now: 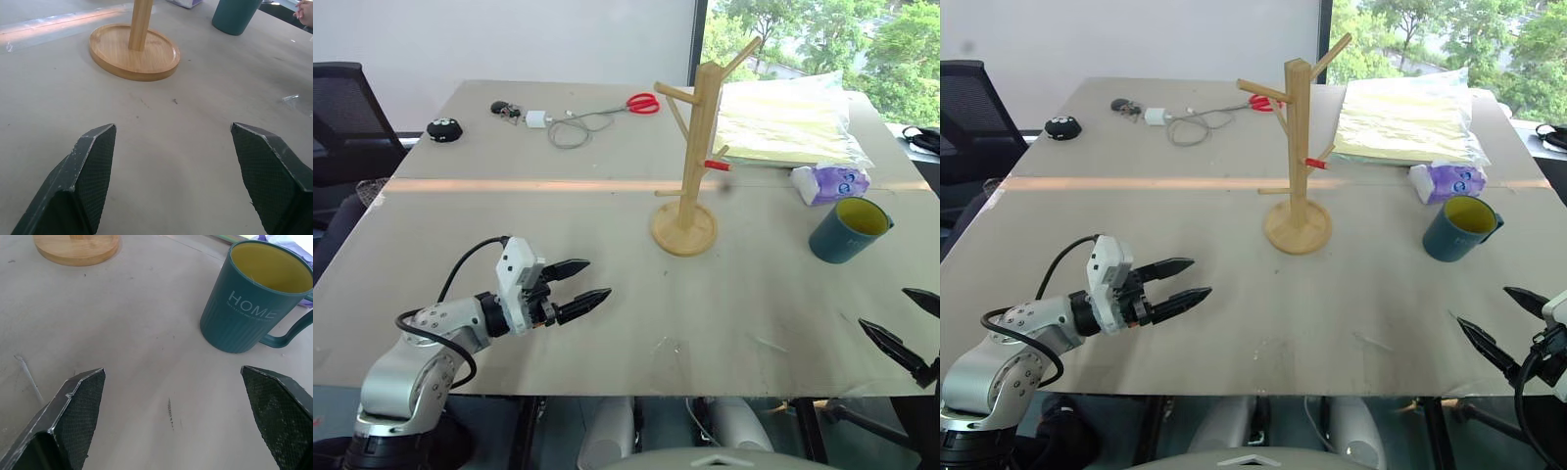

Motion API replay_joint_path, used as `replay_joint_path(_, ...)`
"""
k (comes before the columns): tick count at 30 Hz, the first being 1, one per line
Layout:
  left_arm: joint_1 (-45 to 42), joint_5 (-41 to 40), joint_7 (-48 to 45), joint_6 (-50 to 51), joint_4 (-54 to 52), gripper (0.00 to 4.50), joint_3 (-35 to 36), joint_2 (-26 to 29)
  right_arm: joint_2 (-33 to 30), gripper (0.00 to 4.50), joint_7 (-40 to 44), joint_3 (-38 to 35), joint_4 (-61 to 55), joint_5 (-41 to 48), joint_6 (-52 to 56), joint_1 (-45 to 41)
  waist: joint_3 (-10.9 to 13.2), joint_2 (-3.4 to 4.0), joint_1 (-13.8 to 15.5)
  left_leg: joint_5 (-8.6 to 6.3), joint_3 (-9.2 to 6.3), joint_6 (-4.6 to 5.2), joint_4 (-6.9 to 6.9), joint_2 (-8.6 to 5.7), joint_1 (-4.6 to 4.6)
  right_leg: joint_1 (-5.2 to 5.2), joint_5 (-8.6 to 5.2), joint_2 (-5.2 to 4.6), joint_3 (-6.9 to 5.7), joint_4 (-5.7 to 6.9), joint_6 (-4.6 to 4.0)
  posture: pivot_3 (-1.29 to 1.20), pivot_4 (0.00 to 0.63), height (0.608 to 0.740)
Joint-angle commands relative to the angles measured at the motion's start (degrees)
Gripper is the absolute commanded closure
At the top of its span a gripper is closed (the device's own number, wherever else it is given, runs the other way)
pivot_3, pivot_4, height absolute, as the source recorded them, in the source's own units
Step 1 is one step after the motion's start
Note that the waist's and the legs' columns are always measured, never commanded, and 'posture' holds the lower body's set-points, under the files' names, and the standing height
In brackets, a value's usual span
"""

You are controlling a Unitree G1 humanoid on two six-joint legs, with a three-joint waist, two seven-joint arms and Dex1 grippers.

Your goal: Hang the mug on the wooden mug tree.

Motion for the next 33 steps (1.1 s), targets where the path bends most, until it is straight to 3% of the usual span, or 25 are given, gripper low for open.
replay_joint_path(1,-2.36,-3.37,-2.47,0.04,-2.85,0.69,-0.32,0.94,-1.71,0.0,-5.91,1.71,0.22,-2.08,2.42,-4.76,0.01,-0.02,-0.02,0.0,0.01,0.0,0.0,0.0,0.0,0.0,0.0,0.0,0.0,0.0,0.01,0.0,0.15,0.74)
replay_joint_path(5,-6.66,-8.66,-6.41,1.93,-6.34,0.69,-2.19,1.68,-3.18,0.0,-16.28,5.77,5.89,-8.2,8.16,-14.32,0.06,-0.14,-0.12,0.02,0.13,0.02,0.21,0.01,0.03,-0.02,-0.07,-0.05,-0.07,0.04,0.16,0.0,0.15,0.74)
replay_joint_path(11,-10.48,-8.99,-6.36,1.59,-7.22,0.69,-5.05,0.91,-5.1,0.0,-22.8,9.96,14.62,-11.38,13.64,-26.47,-0.01,0.05,-0.07,0.02,0.09,0.03,0.13,-0.06,0.02,0.0,0.04,0.15,0.15,0.08,-0.05,0.0,0.15,0.74)
replay_joint_path(24,-11.14,-7.76,-4.55,-0.14,-7.05,0.69,-6.1,-0.42,-7.05,0.0,-24.9,18.12,32.39,-18.54,9.04,-40.78,0.0,0.06,-0.13,0.01,0.15,0.06,0.12,-0.09,-0.03,-0.05,0.02,0.26,0.15,0.06,0.01,0.0,0.15,0.74)
replay_joint_path(27,-10.56,-7.8,-4.22,-0.47,-7.36,0.66,-5.85,-0.41,-6.66,0.72,-24.08,18.32,34.07,-18.01,8.25,-42.36,0.0,0.06,-0.14,0.01,0.13,0.06,0.12,-0.08,-0.03,-0.05,0.03,0.28,0.15,0.07,0.01,0.0,0.15,0.74)
replay_joint_path(29,-10.12,-7.9,-4.15,-0.74,-7.42,0.66,-5.6,-0.29,-6.72,1.56,-23.23,18.78,34.57,-17.86,7.94,-42.87,0.0,0.06,-0.16,0.01,0.13,0.06,0.12,-0.08,-0.03,-0.05,0.03,0.29,0.16,0.07,0.02,0.0,0.15,0.74)
replay_joint_path(33,-9.45,-8.04,-4.2,-1.18,-7.45,0.66,-5.37,-0.11,-6.59,1.56,-22.28,19.46,35.59,-17.72,7.39,-43.9,0.0,0.06,-0.15,0.01,0.14,0.06,0.11,-0.07,-0.03,-0.05,0.03,0.29,0.17,0.07,0.02,0.0,0.15,0.74)
